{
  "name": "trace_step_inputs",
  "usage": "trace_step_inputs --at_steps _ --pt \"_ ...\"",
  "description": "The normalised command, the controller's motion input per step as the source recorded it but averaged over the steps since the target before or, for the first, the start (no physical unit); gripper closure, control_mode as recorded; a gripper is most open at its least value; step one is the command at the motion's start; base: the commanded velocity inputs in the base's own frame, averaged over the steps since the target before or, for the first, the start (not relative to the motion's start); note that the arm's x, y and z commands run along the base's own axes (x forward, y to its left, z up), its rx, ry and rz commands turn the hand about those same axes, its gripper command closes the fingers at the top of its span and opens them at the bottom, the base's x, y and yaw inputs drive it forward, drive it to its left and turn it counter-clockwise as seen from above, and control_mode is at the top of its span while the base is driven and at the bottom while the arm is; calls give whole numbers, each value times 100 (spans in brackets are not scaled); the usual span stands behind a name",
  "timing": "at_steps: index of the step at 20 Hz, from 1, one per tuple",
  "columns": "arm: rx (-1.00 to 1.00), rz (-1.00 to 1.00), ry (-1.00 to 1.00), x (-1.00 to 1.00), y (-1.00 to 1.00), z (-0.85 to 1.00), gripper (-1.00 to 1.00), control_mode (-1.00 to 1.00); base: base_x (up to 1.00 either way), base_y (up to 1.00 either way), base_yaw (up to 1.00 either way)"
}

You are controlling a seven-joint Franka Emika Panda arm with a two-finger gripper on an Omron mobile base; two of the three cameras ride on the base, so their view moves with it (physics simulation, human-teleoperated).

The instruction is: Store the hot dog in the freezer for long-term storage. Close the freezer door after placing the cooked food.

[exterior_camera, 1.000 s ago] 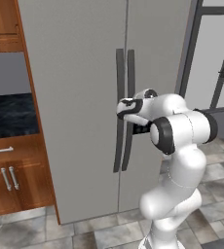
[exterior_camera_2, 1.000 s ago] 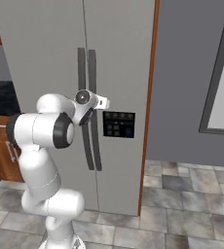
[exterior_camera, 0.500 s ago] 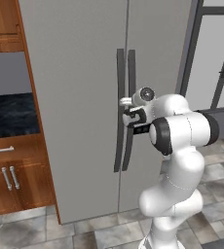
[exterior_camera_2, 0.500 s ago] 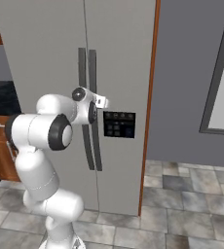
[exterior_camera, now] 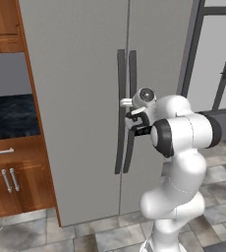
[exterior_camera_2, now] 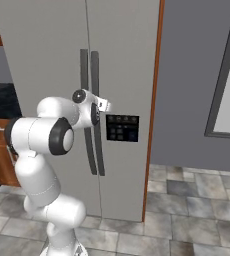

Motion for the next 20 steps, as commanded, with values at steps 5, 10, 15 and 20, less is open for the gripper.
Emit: trace_step_inputs --at_steps 5,10,15,20 --pt "2 0 19 63 -3 44 -100 -100 0 0 0" --pt "0 0 2 62 -6 20 -100 -100 0 0 0" --pt "0 2 0 76 -2 22 -100 -100 0 0 0" --pt "0 0 2 99 0 61 -100 -100 0 0 0"
